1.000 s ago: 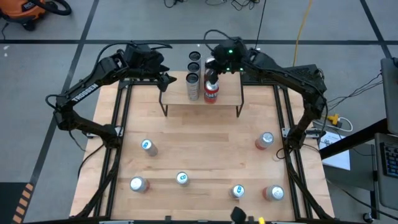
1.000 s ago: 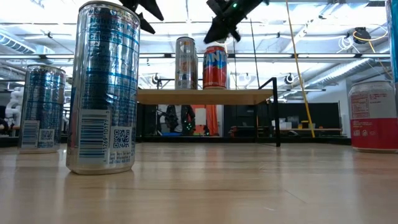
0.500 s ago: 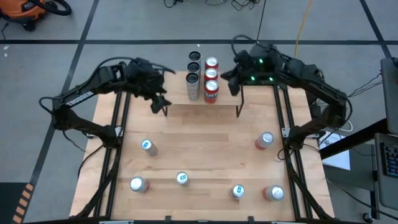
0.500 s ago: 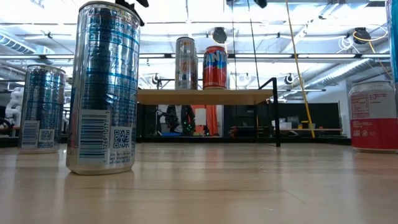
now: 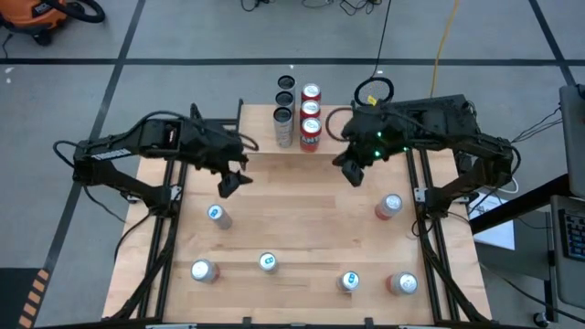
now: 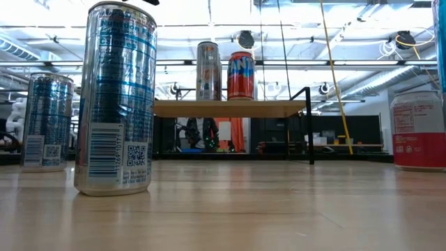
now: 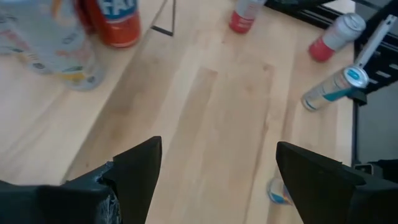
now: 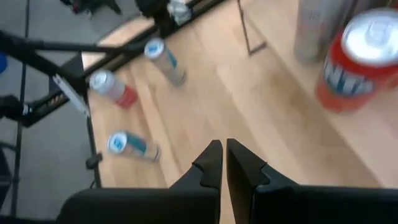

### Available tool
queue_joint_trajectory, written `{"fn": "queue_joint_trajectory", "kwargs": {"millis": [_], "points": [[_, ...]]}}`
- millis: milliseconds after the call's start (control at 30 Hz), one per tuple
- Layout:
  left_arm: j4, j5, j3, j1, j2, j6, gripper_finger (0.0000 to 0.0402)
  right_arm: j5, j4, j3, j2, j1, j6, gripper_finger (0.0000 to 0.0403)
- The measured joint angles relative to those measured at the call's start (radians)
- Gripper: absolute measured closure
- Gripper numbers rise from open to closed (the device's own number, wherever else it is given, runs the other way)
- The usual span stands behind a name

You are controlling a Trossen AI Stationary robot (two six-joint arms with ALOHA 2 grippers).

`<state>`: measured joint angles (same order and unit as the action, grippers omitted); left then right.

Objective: Place canned beverage on shelf
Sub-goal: Put the left blue soda can on the shelf

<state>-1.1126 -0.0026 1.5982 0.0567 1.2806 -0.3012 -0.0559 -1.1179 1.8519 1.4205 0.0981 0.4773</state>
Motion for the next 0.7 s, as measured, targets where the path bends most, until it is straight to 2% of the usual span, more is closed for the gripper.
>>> {"fn": "queue_joint_trajectory", "kwargs": {"millis": [367, 600, 700], "points": [[-0.06, -0.035, 0.0, -0.145, 0.0, -0.082, 0.0082, 0.002, -0.255, 0.0, -0.007, -0.134, 0.14, 0.0403], [-0.149, -0.042, 0.0, -0.192, 0.004, -0.206, 0.0082, 0.008, -0.286, 0.0, -0.007, -0.218, 0.161, 0.0403], [-0.175, -0.045, -0.001, -0.215, 0.009, -0.258, 0.0082, 0.072, -0.286, 0.0, -0.007, -0.261, 0.152, 0.0403]]}}
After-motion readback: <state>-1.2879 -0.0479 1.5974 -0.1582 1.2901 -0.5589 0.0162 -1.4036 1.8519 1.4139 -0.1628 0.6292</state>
